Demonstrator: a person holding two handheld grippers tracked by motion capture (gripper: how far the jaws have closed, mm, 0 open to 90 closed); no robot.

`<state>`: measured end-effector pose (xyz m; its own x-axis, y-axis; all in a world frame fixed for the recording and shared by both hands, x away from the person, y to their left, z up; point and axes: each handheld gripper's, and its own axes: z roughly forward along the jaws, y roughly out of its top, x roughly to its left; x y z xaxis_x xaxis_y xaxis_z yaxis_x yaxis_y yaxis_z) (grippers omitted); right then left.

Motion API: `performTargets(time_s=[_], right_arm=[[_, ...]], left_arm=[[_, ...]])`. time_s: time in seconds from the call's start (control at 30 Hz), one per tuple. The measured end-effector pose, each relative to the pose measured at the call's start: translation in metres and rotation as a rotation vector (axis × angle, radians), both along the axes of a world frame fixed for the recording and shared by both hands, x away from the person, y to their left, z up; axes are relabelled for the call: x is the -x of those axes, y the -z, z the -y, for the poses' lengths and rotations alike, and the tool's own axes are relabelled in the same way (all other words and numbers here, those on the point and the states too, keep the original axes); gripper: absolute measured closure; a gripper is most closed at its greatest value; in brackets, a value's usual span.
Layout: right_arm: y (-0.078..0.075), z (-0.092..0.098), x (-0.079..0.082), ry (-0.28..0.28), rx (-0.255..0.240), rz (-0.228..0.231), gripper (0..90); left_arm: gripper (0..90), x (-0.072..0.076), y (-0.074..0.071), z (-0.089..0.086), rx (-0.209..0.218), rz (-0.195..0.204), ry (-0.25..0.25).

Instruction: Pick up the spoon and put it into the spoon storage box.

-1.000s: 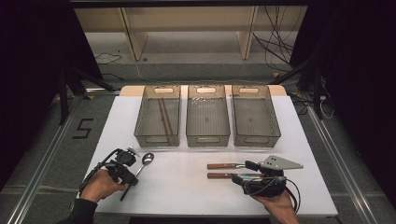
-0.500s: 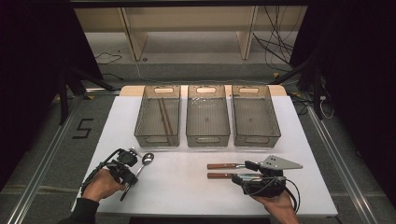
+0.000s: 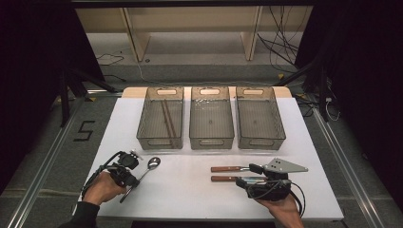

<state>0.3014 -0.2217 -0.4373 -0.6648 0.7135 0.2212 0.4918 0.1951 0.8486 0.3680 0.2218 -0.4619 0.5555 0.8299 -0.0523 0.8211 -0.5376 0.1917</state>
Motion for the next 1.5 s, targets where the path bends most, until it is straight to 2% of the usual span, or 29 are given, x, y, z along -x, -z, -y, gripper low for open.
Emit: performTargets(time_s=[0.4, 0.6, 0.73, 1.03, 1.27, 1.5], right_arm=[[0.000, 0.001, 0.000, 0.000, -0.001, 0.001, 25.3], [0.000, 0.001, 0.000, 0.002, -0.003, 0.001, 25.3], [0.000, 0.001, 0.000, 0.002, -0.004, 0.001, 25.3], [0.000, 0.001, 0.000, 0.005, -0.007, 0.006, 25.1], [-0.001, 0.001, 0.001, 0.006, -0.010, 0.006, 25.1], [-0.001, 0.002, 0.001, 0.006, -0.014, 0.012, 25.1]], left_arm=[[84.1, 0.001, -0.001, -0.001, 0.027, 0.017, 0.023], [84.1, 0.002, -0.008, -0.002, 0.051, 0.055, 0.020], [84.1, 0.004, -0.019, -0.001, 0.109, 0.085, 0.041], [84.1, 0.005, -0.047, 0.013, 0.256, 0.185, 0.096], [84.1, -0.009, -0.066, 0.031, 0.347, 0.251, 0.120], [84.1, -0.029, -0.077, 0.049, 0.399, 0.299, 0.117]])
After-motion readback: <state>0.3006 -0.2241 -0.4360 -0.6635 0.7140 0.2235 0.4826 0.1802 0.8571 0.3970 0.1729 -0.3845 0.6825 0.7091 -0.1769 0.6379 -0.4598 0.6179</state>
